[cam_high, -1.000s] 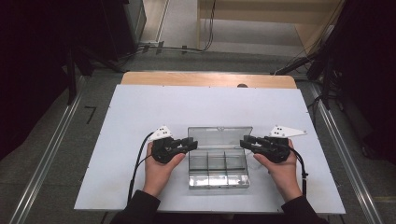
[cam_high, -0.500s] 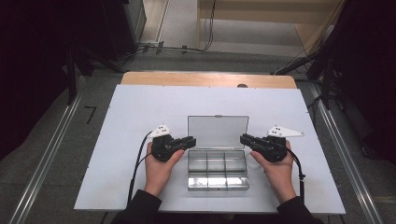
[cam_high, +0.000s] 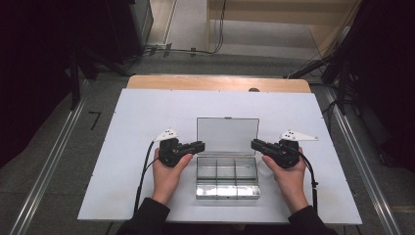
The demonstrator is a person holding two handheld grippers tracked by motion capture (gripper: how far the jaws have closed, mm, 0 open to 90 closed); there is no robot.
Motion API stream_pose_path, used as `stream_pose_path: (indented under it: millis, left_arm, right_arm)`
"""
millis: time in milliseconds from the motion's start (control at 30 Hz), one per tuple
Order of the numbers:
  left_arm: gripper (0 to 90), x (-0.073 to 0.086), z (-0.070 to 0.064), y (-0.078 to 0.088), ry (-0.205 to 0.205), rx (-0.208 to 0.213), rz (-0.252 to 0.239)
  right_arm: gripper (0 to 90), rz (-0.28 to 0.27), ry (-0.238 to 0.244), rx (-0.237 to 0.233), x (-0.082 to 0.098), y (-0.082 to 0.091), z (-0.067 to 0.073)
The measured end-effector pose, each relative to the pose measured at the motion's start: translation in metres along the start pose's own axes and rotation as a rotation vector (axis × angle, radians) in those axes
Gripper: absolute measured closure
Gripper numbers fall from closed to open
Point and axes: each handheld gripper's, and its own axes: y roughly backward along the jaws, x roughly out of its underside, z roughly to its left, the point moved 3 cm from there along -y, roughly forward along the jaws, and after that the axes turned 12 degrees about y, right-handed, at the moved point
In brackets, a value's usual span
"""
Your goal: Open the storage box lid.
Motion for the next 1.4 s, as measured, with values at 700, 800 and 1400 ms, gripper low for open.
stream_pose_path:
  millis: [700, 800, 1400]
  left_arm:
    - [74.3, 0.001, 0.005, -0.004, 0.042, -0.006, 0.021]
    - [72.6, 0.002, 0.006, -0.005, 0.055, -0.013, 0.025]
    - [67.5, 0.005, 0.009, -0.007, 0.072, -0.042, 0.045]
  right_arm:
    - [72.4, 0.020, -0.057, 0.012, 0.004, -0.008, -0.003]
    - [70.6, 0.037, -0.065, 0.020, 0.006, -0.010, -0.004]
    - [65.1, 0.092, -0.121, -0.003, 0.011, -0.015, -0.005]
